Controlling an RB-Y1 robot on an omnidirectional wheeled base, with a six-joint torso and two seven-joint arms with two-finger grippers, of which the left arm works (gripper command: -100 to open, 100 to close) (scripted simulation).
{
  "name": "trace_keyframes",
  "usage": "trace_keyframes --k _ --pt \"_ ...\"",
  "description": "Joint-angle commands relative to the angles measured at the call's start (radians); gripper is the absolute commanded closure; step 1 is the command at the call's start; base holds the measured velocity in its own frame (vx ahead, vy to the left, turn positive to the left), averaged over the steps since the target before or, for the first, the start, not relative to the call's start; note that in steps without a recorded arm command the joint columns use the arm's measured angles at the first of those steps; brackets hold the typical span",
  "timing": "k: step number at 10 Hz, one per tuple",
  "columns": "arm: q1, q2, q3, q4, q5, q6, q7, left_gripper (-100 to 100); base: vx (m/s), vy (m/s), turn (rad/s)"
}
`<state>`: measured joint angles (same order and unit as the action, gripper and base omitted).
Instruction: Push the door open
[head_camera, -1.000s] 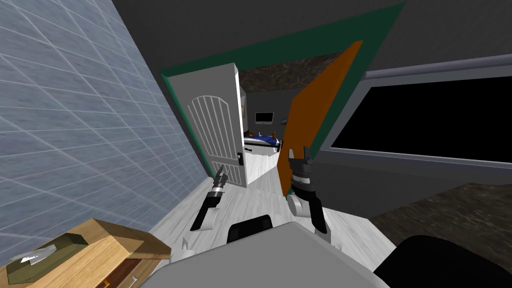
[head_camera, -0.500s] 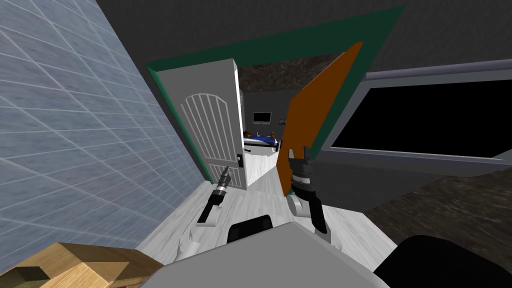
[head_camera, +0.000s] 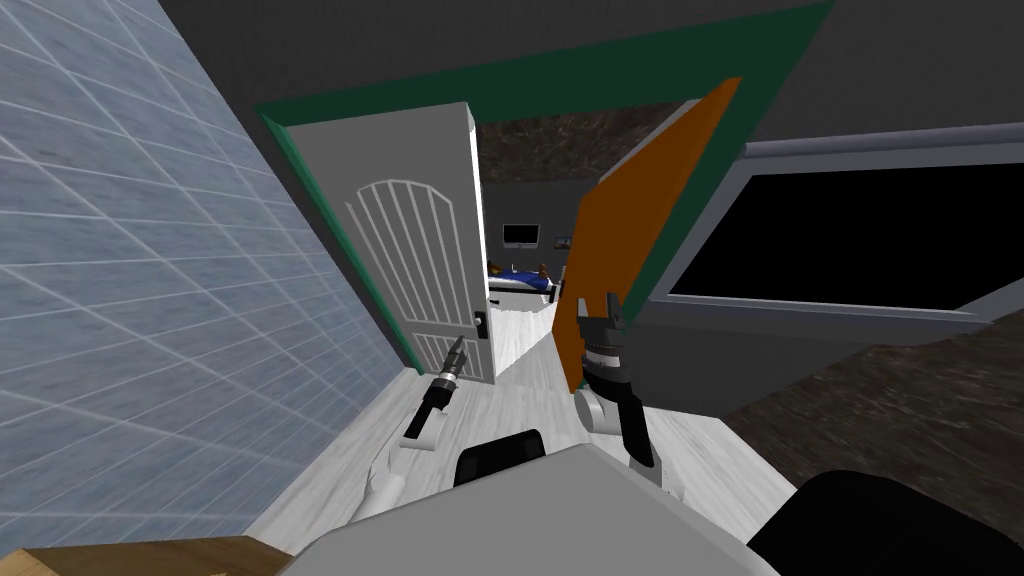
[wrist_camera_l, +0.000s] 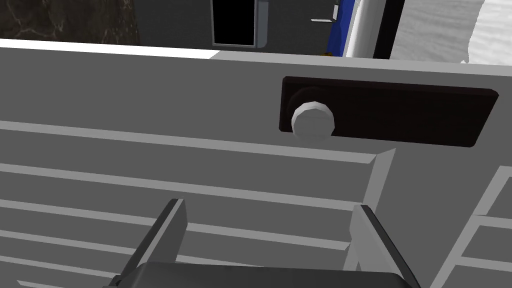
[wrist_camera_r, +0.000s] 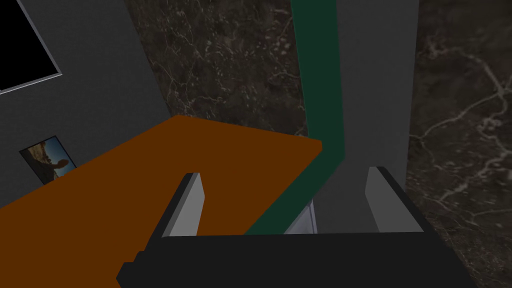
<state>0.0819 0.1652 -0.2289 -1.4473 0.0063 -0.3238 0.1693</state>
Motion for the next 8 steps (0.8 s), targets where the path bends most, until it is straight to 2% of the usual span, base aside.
trace_keyframes --k 1,4,5,8 --pt "-0.018 0.006 -0.008 0.034 -0.003 0.005 0.002 -100 0.067 0.049 -0.057" --pt "-0.048 0.016 -0.029 0.091 -0.010 0.027 0.003 -100 0.092 0.077 -0.079" --pt "-0.041 0.016 -0.024 0.077 -0.008 0.022 0.004 -100 0.054 0.031 -0.018" --pt "-0.056 0.006 -0.014 0.104 -0.007 0.016 -0.001 -100 0.153 -0.026 -0.030"
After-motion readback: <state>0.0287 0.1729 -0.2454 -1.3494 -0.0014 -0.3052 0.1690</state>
